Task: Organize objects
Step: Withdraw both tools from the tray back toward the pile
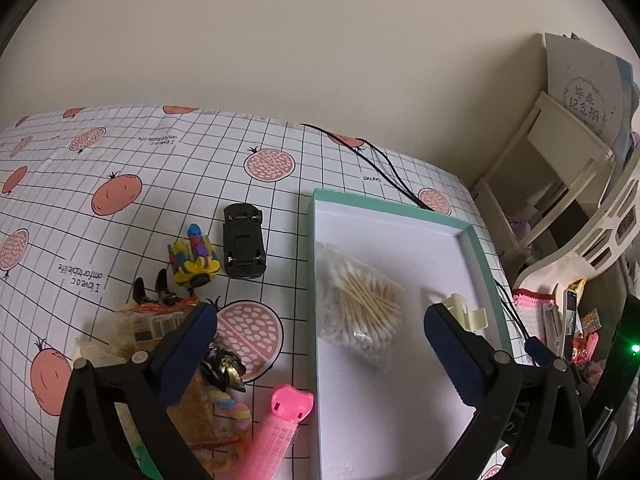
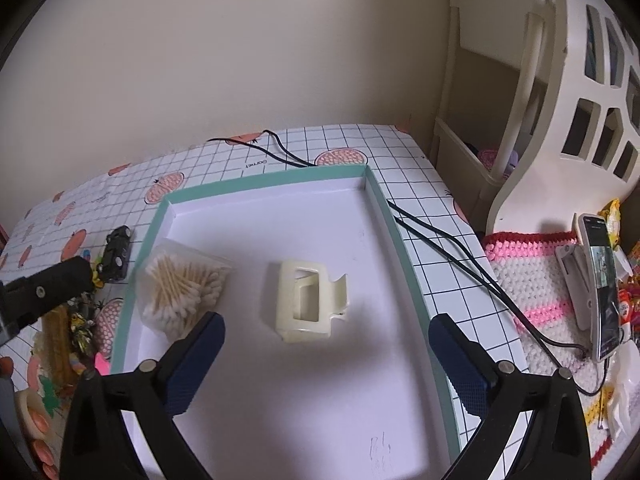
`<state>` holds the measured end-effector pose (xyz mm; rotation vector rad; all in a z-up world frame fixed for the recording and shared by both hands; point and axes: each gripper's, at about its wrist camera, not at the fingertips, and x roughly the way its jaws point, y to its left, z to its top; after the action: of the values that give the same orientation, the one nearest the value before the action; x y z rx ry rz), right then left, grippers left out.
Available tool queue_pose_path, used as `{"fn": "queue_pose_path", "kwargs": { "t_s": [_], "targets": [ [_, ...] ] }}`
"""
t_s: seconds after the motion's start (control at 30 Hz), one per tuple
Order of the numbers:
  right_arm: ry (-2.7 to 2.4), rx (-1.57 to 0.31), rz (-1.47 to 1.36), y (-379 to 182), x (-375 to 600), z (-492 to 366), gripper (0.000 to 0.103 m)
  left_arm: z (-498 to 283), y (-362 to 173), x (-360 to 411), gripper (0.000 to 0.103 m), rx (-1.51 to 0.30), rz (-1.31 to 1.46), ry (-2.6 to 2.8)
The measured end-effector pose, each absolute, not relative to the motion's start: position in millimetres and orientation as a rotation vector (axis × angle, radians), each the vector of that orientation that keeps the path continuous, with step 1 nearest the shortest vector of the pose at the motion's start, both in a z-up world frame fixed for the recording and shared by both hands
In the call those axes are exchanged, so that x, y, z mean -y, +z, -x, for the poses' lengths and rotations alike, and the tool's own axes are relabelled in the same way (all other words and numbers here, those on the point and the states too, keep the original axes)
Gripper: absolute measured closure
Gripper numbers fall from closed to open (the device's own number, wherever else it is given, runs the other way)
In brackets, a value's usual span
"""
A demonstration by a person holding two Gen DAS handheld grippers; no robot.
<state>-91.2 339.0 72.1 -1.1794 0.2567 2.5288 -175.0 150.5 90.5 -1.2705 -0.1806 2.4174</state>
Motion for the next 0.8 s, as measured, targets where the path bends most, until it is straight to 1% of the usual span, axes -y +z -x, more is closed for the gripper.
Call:
{"fn": "queue_pose_path", "kwargs": {
  "t_s": [0.17,0.3,0.47,0.67,0.8],
  "targets": [
    [2.542,-0.316,1.156,81.8,-335.0,87.9,0.000,170.3,101.5,-141.0,0.000,0.178,1.220,2.435],
    [2.531,-0.401,1.159,87.9,-332.1,86.1,0.000,166.2,111.3,-129.0,0.000,0.168,1.162,2.470],
    [2.520,-0.366,1.146,95.7,-320.8,83.2,0.000,165.2,115.4,-111.0,0.000,0.187,1.162,2.490],
    [2.544,-0.389,1.176,98.4,-305.1,80.8,0.000,161.7,116.1,-77.9,0.000,0.300,1.204,2.507],
    [2.582,-0.379,1.213,100.1,-285.9,84.4,0.000,155.8,118.2,-59.9,0.000,0.275,1.220,2.544]
  ]
}}
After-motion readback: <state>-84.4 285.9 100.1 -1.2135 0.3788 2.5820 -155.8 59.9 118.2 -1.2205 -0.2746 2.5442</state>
